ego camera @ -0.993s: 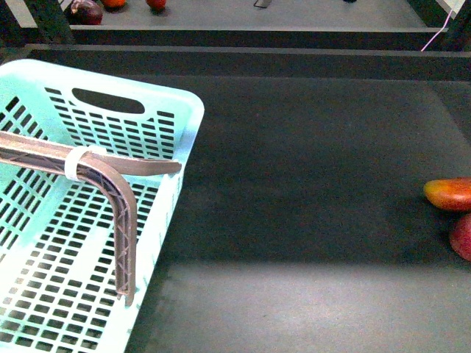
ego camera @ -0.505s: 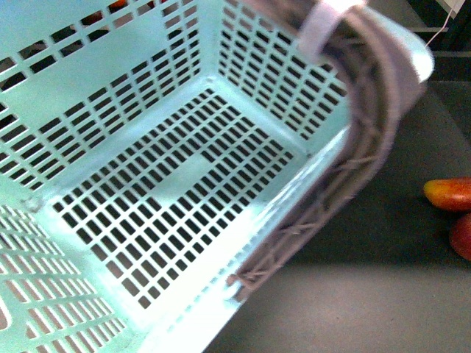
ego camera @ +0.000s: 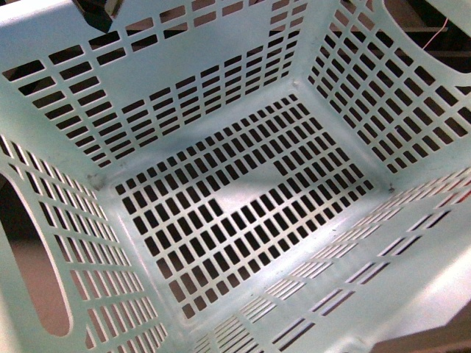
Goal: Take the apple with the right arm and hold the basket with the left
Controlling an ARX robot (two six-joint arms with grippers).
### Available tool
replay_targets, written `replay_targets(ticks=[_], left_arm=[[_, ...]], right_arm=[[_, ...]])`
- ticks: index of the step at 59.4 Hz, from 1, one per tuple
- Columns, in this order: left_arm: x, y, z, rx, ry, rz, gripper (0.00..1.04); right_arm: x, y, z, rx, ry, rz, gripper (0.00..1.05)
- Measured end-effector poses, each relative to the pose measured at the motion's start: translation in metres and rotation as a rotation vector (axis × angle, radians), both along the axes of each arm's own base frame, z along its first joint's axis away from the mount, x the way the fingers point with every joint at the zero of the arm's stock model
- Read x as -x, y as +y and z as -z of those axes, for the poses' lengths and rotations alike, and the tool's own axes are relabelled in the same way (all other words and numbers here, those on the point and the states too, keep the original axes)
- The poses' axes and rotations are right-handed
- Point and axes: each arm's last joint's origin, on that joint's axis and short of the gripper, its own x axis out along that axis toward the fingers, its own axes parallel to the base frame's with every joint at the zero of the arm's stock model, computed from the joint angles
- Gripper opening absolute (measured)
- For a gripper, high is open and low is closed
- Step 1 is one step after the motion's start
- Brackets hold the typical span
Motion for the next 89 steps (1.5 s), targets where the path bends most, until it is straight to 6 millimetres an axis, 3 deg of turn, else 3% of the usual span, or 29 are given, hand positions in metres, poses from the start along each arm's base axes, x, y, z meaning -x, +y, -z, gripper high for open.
replay_targets(ticks=[29, 33, 37, 45, 50, 58, 68, 79, 89], left_arm=[[0.001, -0.001, 0.000, -0.010, -0.010, 0.008, 0.07], [0.001, -0.001, 0.000, -0.011, -0.010, 0.007, 0.07], [0.001, -0.001, 0.000, -0.014, -0.015, 0.006, 0.07], [0.000, -0.001, 0.001, -0.014, -0.012, 0.007, 0.07], [0.001, -0.002, 0.001, -0.014, -0.012, 0.011, 0.07], [0.000, -0.002, 0.001, -0.016, -0.013, 0.007, 0.07], [0.000, -0.002, 0.001, -0.016, -0.013, 0.008, 0.07], [0.001, -0.002, 0.001, -0.014, -0.011, 0.011, 0.07], [0.001, -0.002, 0.001, -0.015, -0.012, 0.010, 0.07]], right_arm=[[0.000, 0.000, 0.000, -0.005, 0.003, 0.006, 0.96], [-0.002, -0.002, 0.003, -0.142, 0.368, 0.316, 0.96], [-0.004, -0.007, 0.011, -0.201, 0.497, 0.476, 0.96], [-0.011, -0.018, 0.013, -0.295, 0.496, 0.530, 0.96], [-0.024, -0.035, 0.019, -0.335, 0.501, 0.546, 0.96], [-0.048, -0.077, 0.046, -0.310, 0.582, 0.637, 0.96], [-0.081, -0.104, 0.081, -0.293, 0.690, 0.659, 0.96], [-0.117, -0.100, 0.137, -0.275, 0.881, 0.594, 0.96], [-0.144, -0.088, 0.169, -0.234, 0.979, 0.524, 0.96]])
